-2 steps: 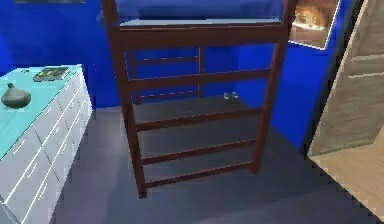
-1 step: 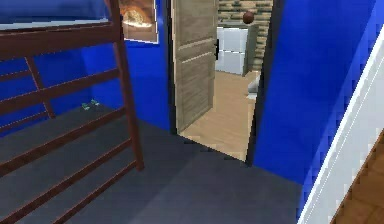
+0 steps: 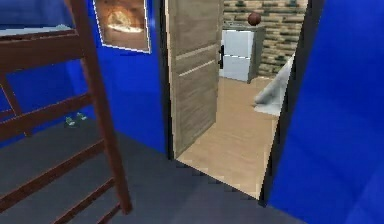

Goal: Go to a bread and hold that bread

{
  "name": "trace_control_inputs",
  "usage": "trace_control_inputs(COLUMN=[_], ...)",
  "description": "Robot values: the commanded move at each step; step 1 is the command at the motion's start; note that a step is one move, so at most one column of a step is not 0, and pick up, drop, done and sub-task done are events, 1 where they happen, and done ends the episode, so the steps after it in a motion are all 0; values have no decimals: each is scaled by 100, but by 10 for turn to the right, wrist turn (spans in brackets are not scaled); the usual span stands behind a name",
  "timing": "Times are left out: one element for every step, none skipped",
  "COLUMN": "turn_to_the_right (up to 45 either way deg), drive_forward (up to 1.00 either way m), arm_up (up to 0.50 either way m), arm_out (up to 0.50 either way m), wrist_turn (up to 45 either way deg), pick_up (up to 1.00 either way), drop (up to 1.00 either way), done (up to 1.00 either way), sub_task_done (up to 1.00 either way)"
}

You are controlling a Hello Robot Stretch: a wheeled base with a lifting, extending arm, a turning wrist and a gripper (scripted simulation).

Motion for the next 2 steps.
trace_control_inputs(turn_to_the_right=[270, 0], drive_forward=[0, 10], arm_up=[0, 0], arm_out=[0, 0], wrist_turn=[0, 0], pick_up=[0, 0], drop=[0, 0], done=[0, 0], sub_task_done=[0, 0])
